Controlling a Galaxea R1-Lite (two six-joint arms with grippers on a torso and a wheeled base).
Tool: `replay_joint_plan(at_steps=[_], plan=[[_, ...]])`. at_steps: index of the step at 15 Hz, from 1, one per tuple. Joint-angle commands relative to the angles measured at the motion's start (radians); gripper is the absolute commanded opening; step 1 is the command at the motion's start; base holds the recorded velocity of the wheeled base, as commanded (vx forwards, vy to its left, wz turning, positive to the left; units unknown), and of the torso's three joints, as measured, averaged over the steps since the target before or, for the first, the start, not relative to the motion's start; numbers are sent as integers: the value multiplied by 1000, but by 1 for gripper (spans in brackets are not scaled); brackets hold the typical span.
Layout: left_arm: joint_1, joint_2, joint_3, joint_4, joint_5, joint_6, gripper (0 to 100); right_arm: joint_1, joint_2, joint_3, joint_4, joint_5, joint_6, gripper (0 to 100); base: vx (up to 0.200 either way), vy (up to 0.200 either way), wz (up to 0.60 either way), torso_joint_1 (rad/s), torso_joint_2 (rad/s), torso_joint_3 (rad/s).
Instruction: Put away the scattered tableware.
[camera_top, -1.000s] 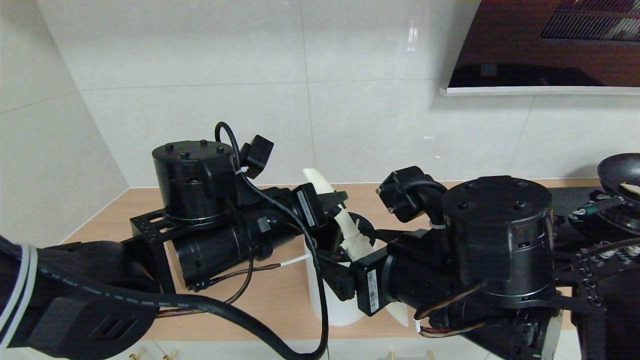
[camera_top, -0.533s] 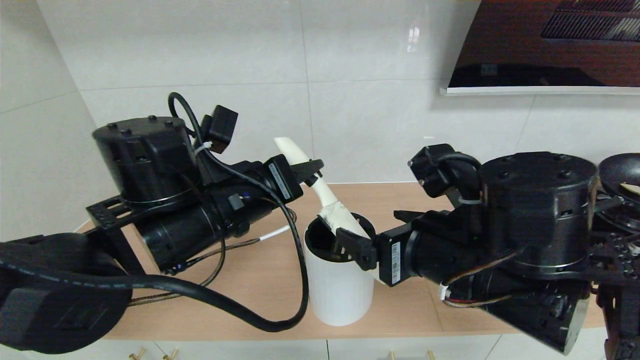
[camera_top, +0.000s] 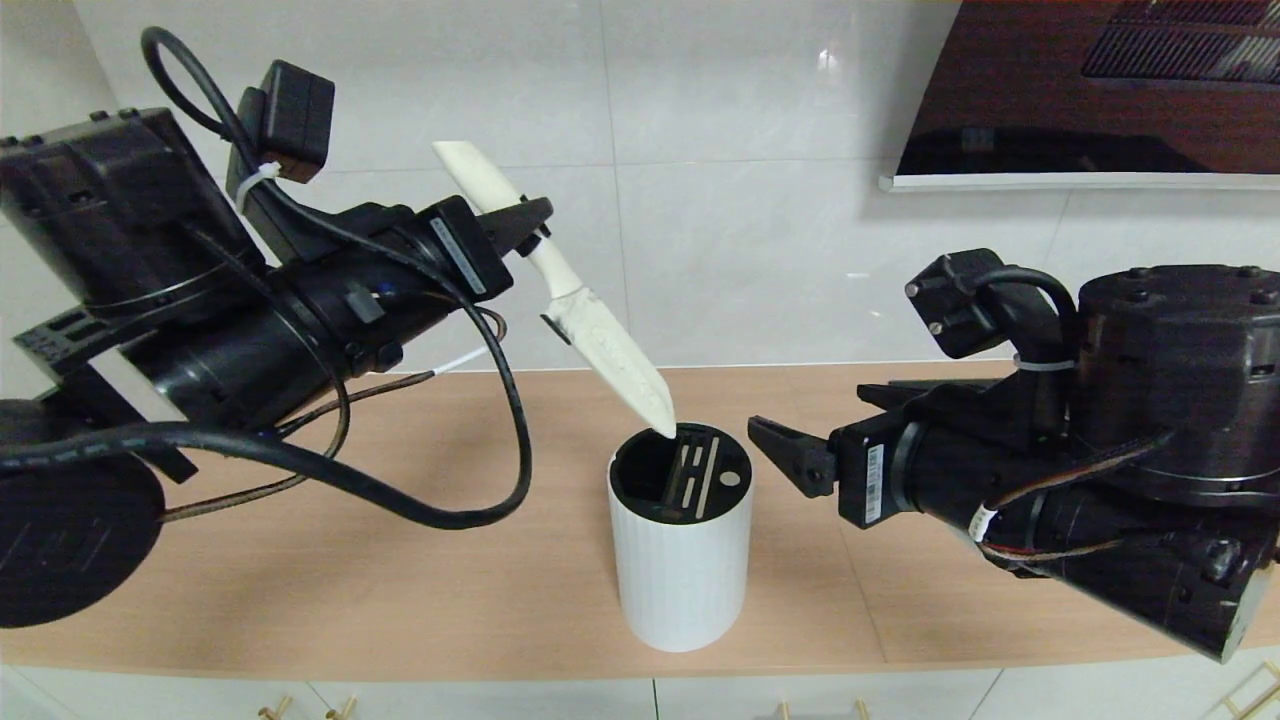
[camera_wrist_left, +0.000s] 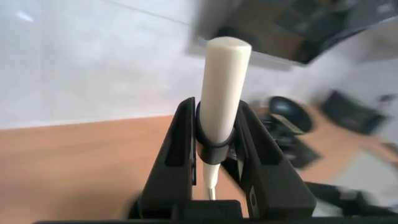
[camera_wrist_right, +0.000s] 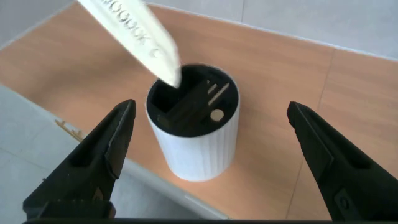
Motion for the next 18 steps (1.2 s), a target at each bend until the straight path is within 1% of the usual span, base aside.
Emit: replay_joint_plan(at_steps=[1,2,3,4,5,7,8,11,16,17,18], plan=[[20,-28,35,-11,0,72,0,-3,-13,1,1,-1,0,100,0,0,0,0,0,0],[20,-36,56,-20,-1,142,0,-3,-15,4,1,-3,0,100,0,0,0,0,0,0],[14,-37,75,-31,0,187,0,-5,-16,4,1,-3,0,100,0,0,0,0,0,0],[-6,-39,84,-42,-1,215,0,-3,-19,4,1,-3,0,100,0,0,0,0,0,0],[-15,-36,87,-51,-1,221,0,-3,-19,4,1,-3,0,100,0,0,0,0,0,0],[-46,-24,110,-97,-4,245,0,-3,-19,4,1,-3,-2,100,0,0,0,0,0,0],[-60,-19,116,-100,-4,256,0,-3,-19,4,1,-3,0,100,0,0,0,0,0,0],[-67,12,127,-100,-3,288,0,-3,-18,4,1,-4,0,100,0,0,0,0,0,0],[-75,78,133,-100,-3,296,0,-3,-18,5,1,-4,0,100,0,0,0,0,0,0],[-74,96,135,-100,-1,311,0,-3,-16,5,1,-4,0,100,0,0,0,0,0,0],[-75,111,135,-102,0,314,0,-3,-16,7,1,-4,0,100,0,0,0,0,0,0]])
